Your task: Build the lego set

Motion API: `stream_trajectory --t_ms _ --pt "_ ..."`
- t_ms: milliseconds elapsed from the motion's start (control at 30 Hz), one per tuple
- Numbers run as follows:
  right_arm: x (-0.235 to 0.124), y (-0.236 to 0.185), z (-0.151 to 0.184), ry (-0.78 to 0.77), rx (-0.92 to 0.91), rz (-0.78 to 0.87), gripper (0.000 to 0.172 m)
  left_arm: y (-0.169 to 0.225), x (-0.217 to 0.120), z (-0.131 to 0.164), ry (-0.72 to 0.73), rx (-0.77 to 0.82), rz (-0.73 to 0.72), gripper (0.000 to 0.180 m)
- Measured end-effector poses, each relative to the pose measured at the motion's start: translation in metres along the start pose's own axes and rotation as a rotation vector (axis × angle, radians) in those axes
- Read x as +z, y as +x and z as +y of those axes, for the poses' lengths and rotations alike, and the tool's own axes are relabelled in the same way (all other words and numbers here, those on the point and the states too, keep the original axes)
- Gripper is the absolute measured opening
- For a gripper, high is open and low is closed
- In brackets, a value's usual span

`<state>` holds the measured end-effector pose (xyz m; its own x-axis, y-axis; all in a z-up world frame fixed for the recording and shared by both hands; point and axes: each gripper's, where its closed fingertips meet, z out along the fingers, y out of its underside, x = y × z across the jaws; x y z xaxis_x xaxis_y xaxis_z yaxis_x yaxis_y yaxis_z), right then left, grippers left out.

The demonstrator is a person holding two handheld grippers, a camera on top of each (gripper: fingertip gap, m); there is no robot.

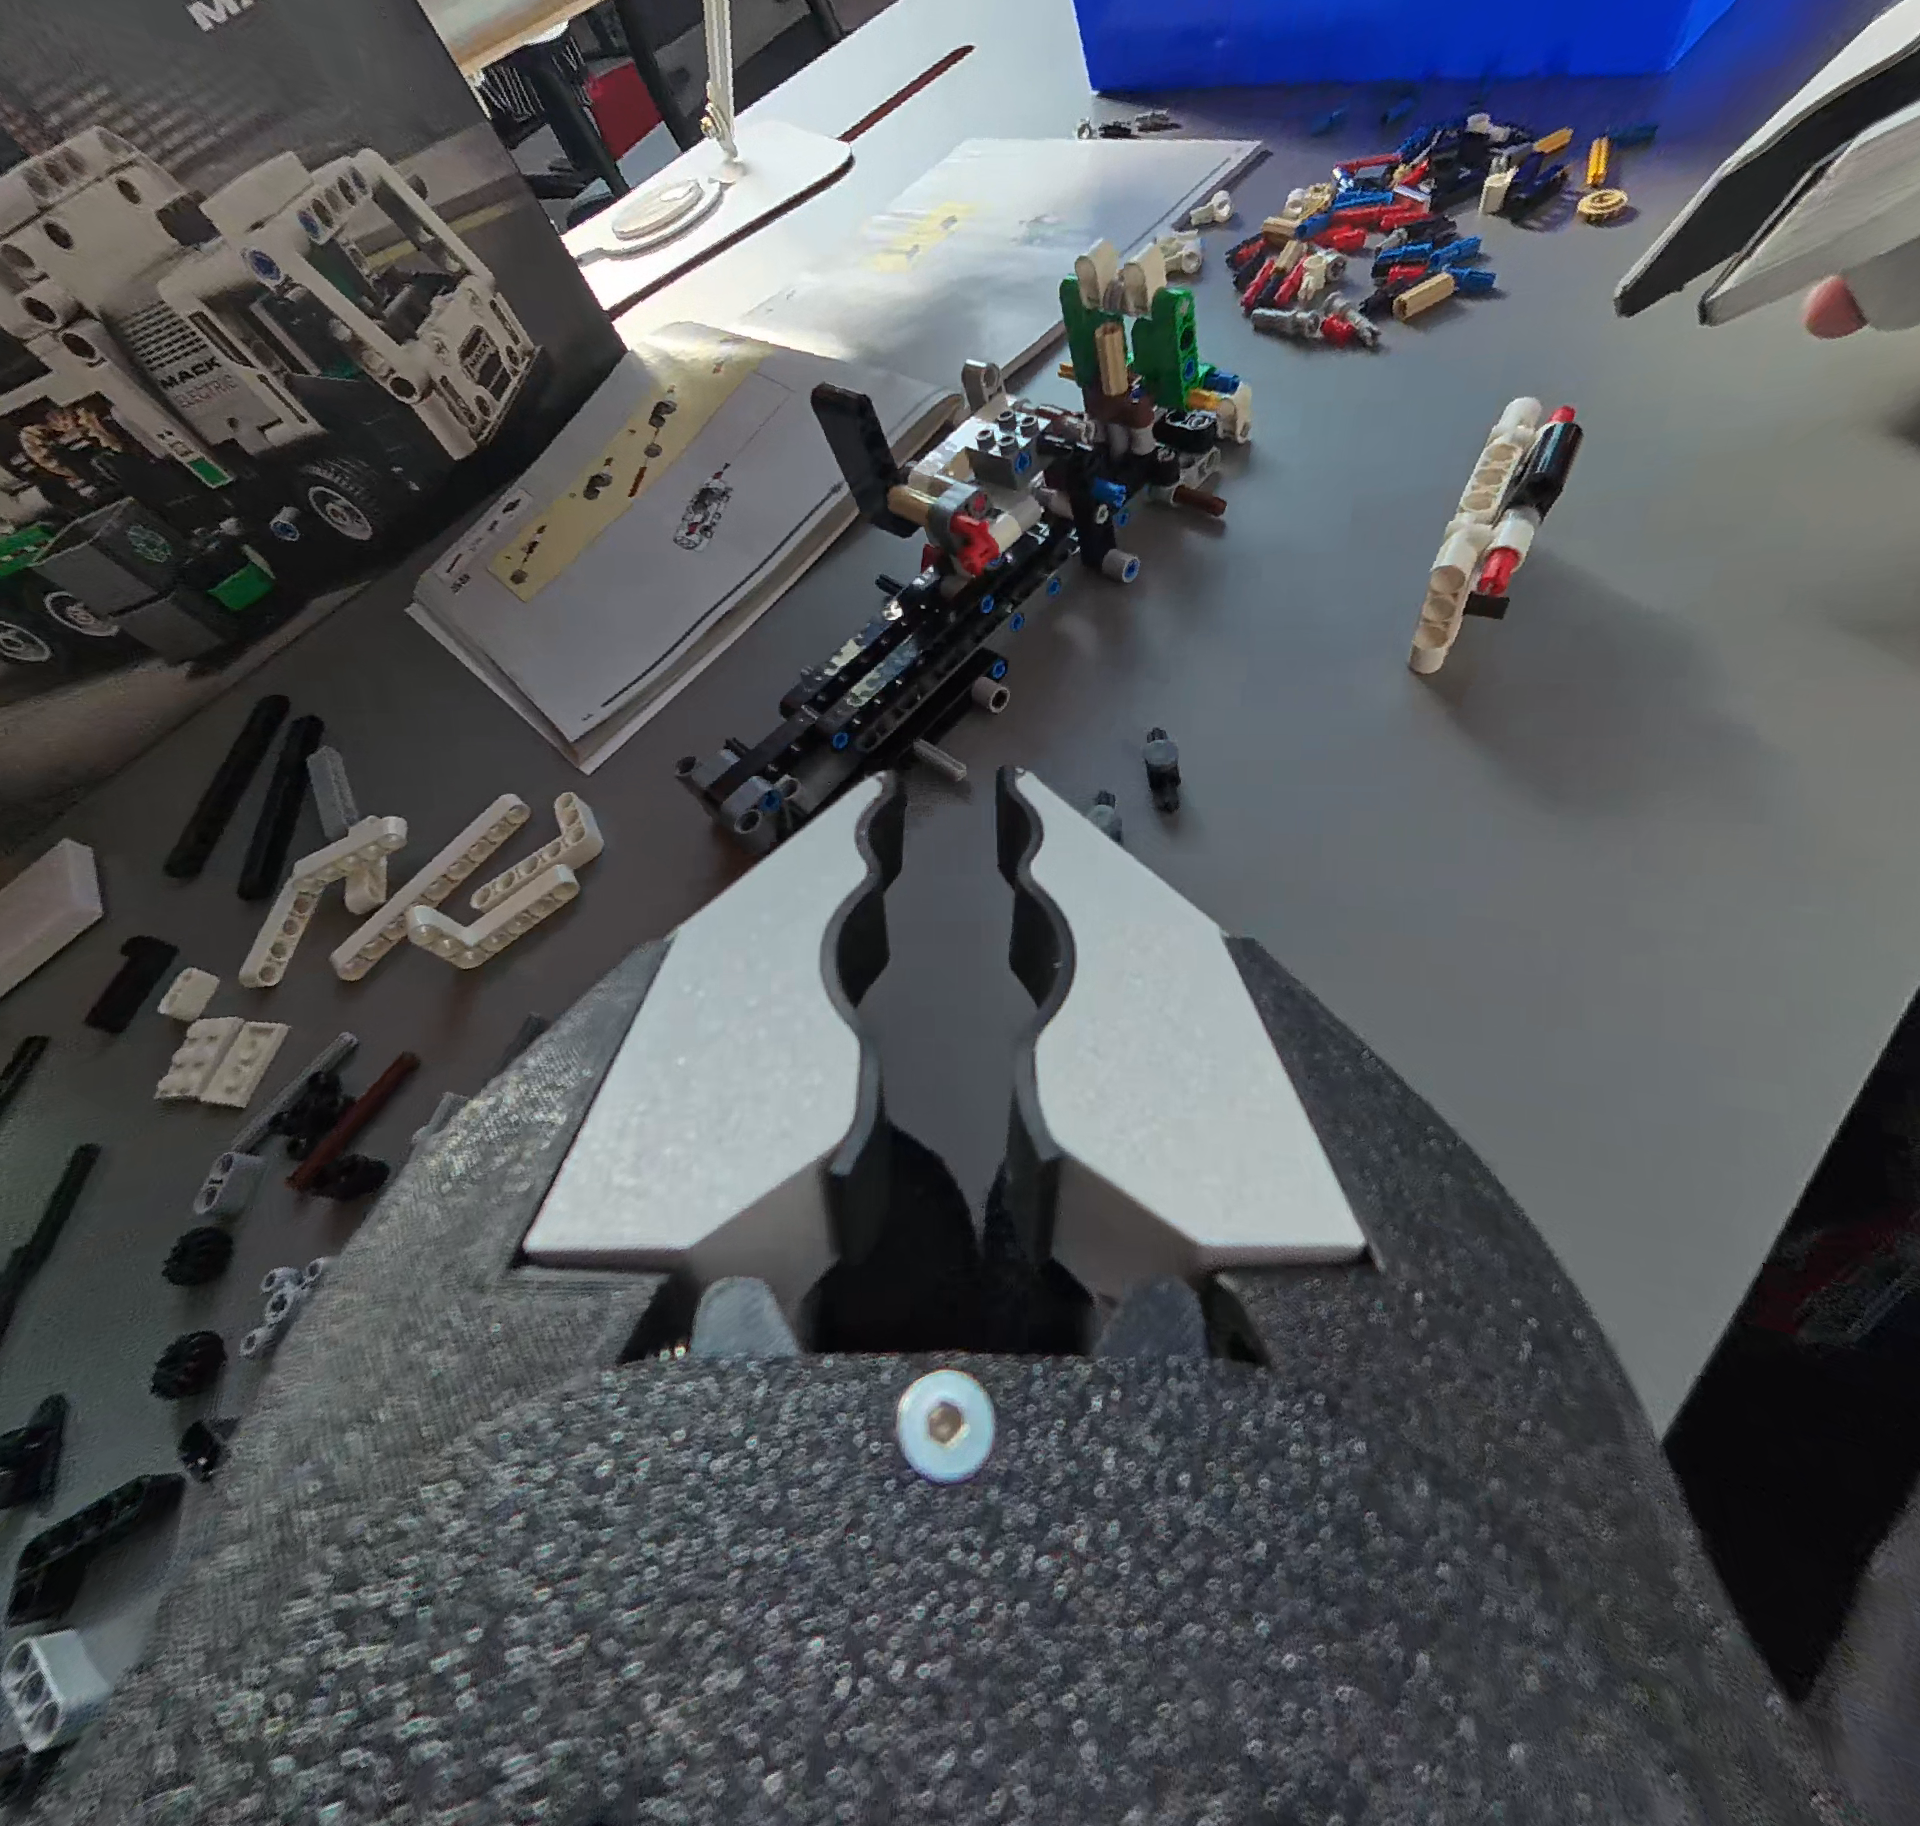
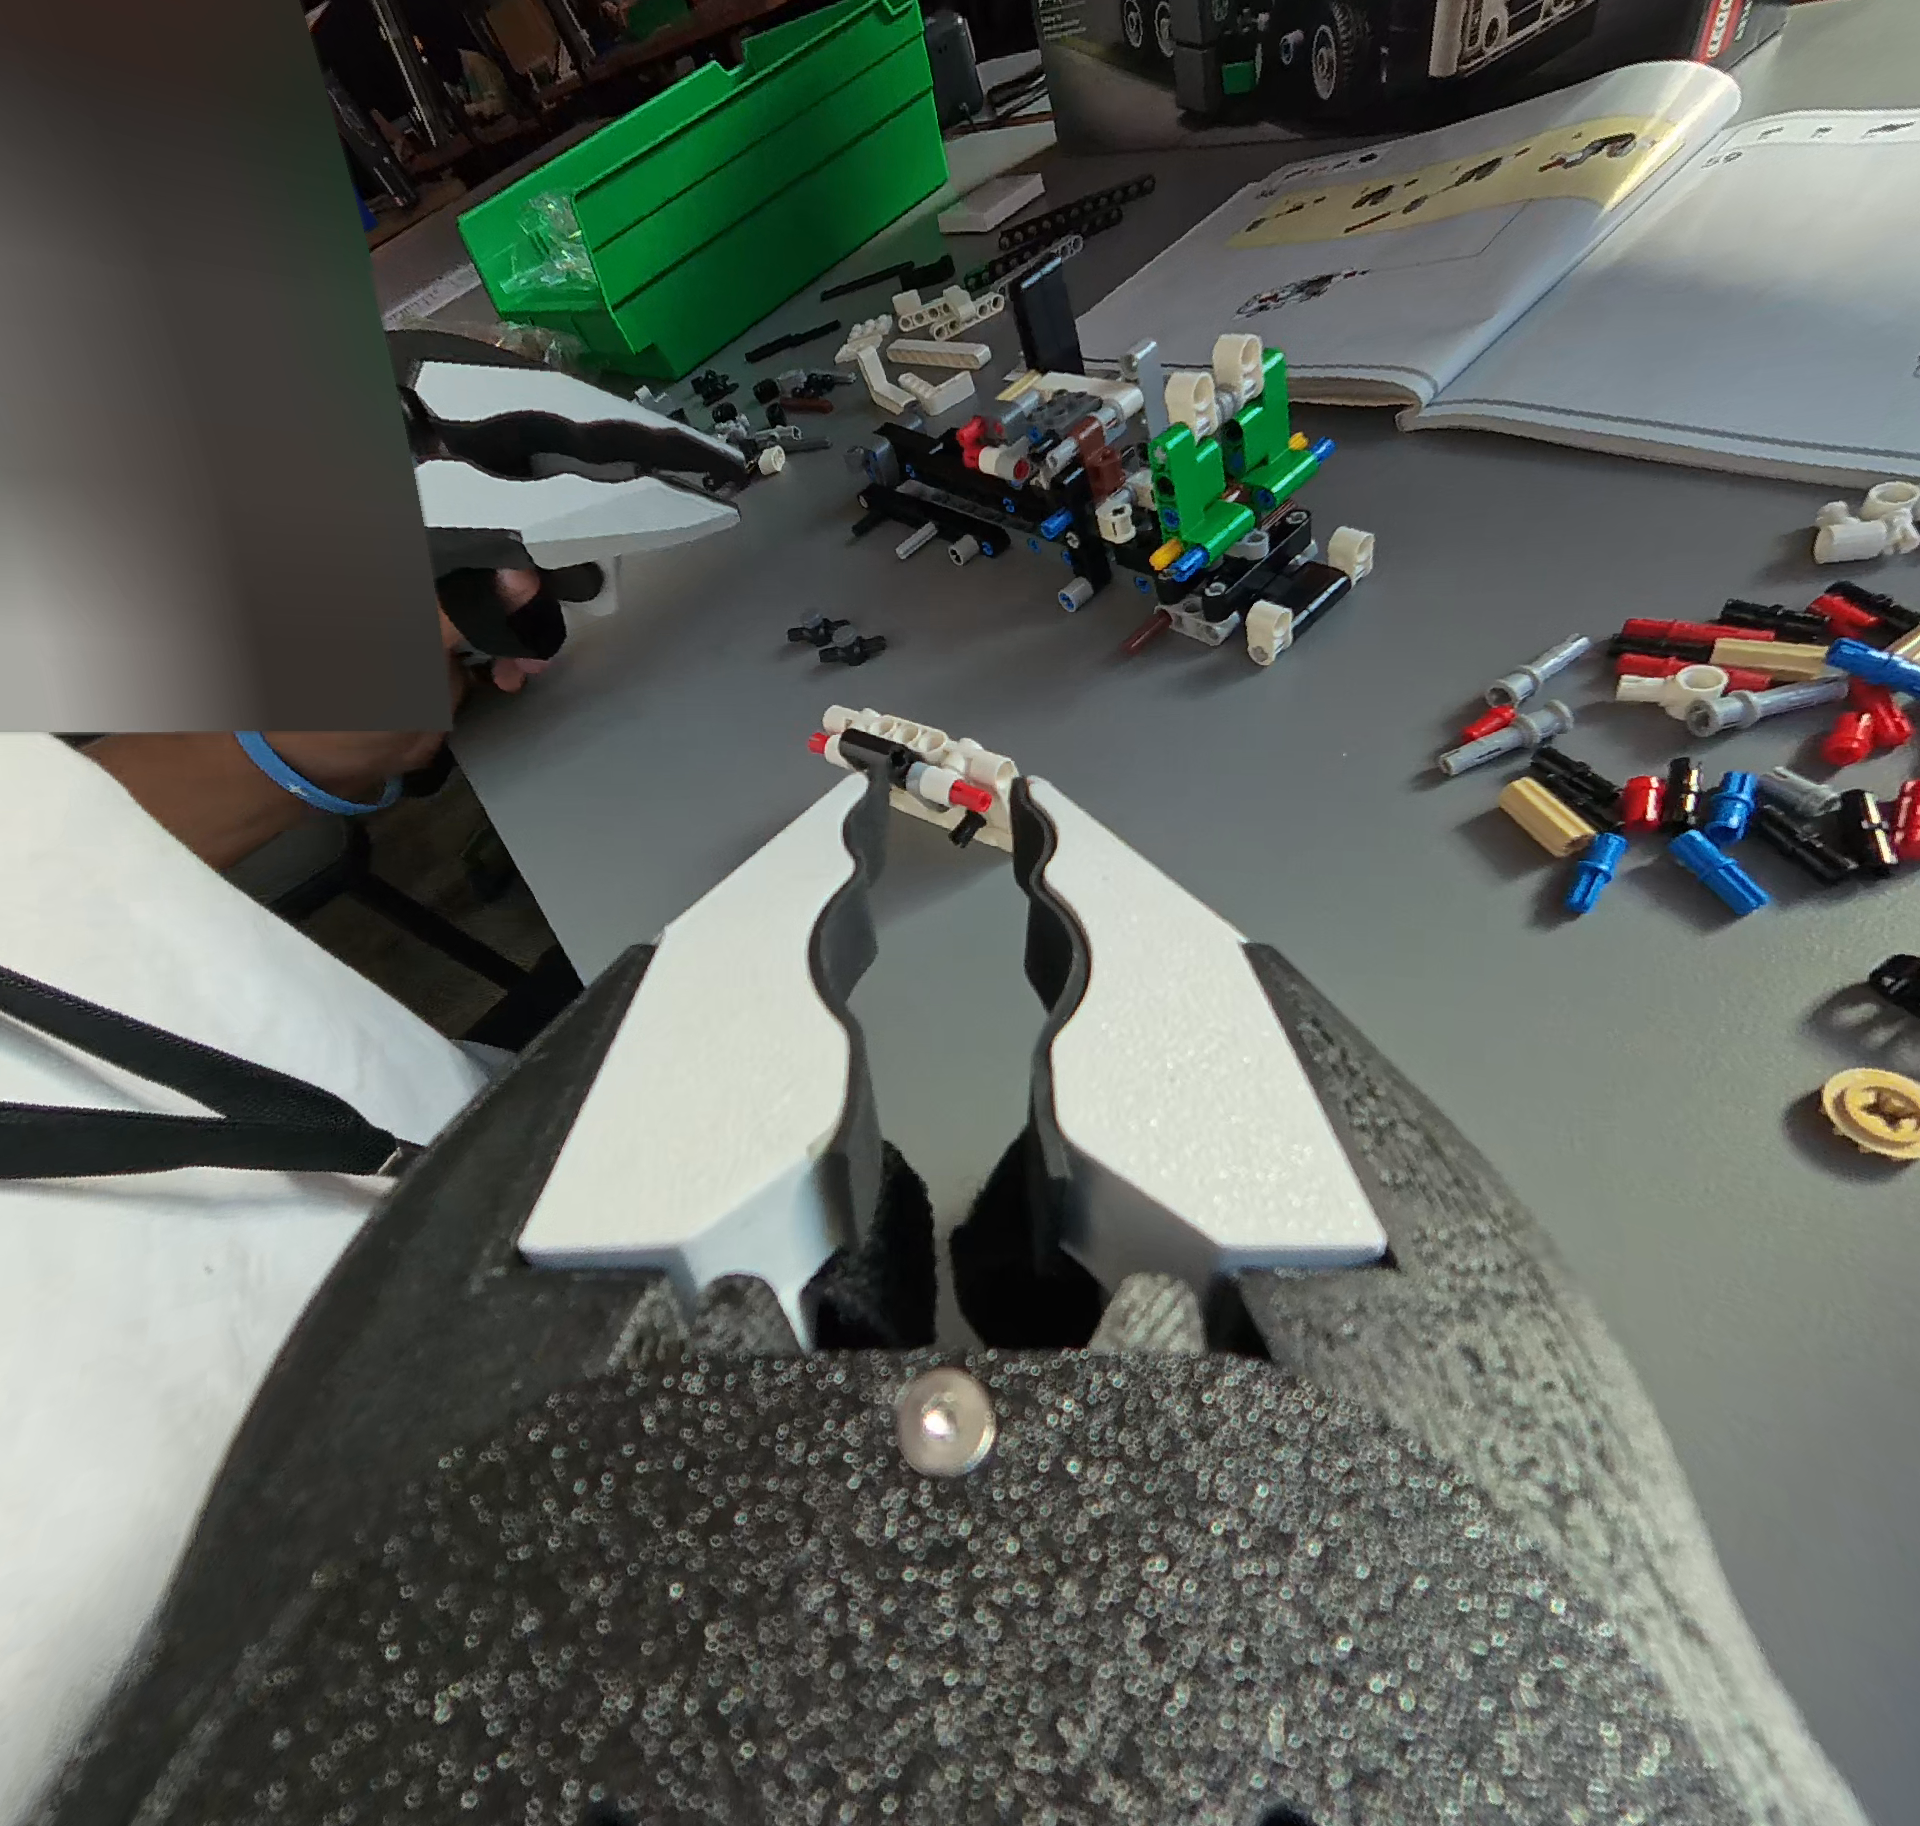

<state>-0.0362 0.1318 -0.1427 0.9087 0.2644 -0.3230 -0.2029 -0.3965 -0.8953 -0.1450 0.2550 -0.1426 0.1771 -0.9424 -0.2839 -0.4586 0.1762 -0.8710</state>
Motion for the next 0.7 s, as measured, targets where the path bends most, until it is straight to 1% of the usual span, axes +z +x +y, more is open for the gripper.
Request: stream_trajectory --t_ms 33,100,167,200,467,700 --pt "0.000 -0.001 0.000 -0.002 -0.002 -0.005 0.022 -0.002 0.001 0.000 -0.004 0.011 -0.019 0.015" --pt "-0.001 -0.001 -0.001 0.007 0.013 -0.021 0.022 -0.004 0.002 0.001 -0.012 0.028 -0.046 0.014" --pt "-0.002 -0.002 -0.002 0.015 0.019 -0.035 0.022 -0.005 0.004 0.003 -0.025 0.026 -0.048 0.008" --pt "-0.002 -0.002 -0.002 0.014 0.017 -0.037 0.022 -0.006 0.005 0.004 -0.036 0.018 -0.046 0.008" --pt "-0.002 -0.005 -0.003 0.016 0.031 -0.078 0.021 -0.014 0.007 0.008 -0.056 -0.056 -0.050 0.011" --pt "-0.003 -0.006 -0.004 0.025 0.039 -0.089 0.021 -0.011 0.010 0.012 -0.089 -0.034 -0.044 0.012"
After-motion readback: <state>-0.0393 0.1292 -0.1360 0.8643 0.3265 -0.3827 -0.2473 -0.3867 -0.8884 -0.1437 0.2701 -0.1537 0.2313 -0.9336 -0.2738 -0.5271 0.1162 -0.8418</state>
